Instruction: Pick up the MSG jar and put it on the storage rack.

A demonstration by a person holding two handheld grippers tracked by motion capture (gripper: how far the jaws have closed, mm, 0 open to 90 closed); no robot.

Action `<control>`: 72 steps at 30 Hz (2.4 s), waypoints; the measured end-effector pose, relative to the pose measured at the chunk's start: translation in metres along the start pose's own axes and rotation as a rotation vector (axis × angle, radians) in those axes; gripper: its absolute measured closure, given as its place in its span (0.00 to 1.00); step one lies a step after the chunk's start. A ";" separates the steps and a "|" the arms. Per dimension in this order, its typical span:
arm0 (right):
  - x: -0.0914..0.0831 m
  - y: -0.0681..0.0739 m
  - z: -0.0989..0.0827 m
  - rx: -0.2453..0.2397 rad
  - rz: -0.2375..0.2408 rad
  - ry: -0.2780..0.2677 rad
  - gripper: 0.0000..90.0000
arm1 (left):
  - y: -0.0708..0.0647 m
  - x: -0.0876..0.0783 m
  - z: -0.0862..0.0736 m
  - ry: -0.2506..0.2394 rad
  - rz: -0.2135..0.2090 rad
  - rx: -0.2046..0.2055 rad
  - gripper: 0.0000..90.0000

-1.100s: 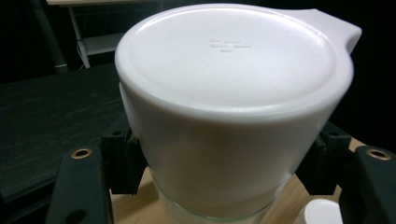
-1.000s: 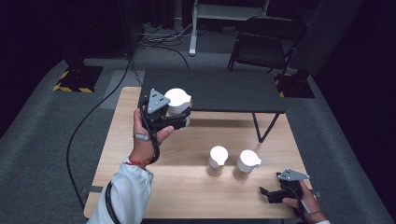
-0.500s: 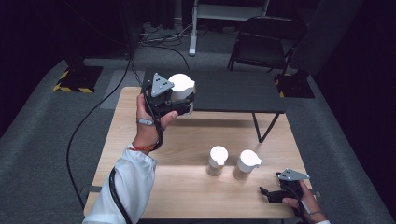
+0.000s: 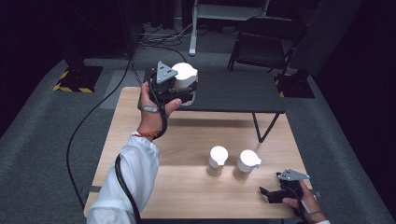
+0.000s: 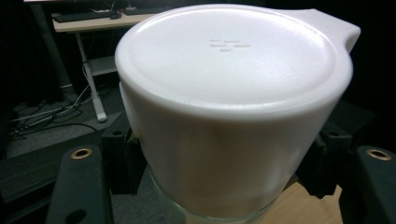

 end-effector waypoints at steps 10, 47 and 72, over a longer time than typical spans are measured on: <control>0.000 0.000 0.000 -0.002 0.001 0.000 0.00 | 0.002 0.022 0.003 0.004 0.021 -0.018 0.33; 0.000 0.000 0.000 -0.002 0.002 -0.001 0.00 | 0.018 0.052 0.003 0.072 0.119 -0.039 0.33; -0.001 0.000 -0.001 -0.004 0.002 0.000 0.00 | 0.013 0.059 -0.014 0.039 0.151 -0.009 0.20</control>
Point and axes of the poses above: each handheld gripper's, and its own axes: x roughly forward along the jaws, z roughly out of its top, y roughly to its left, the point moved 4 cm from there along x, roughly forward along the jaws, and after that the axes turned 15 degrees about -x, right-handed, at the moved point
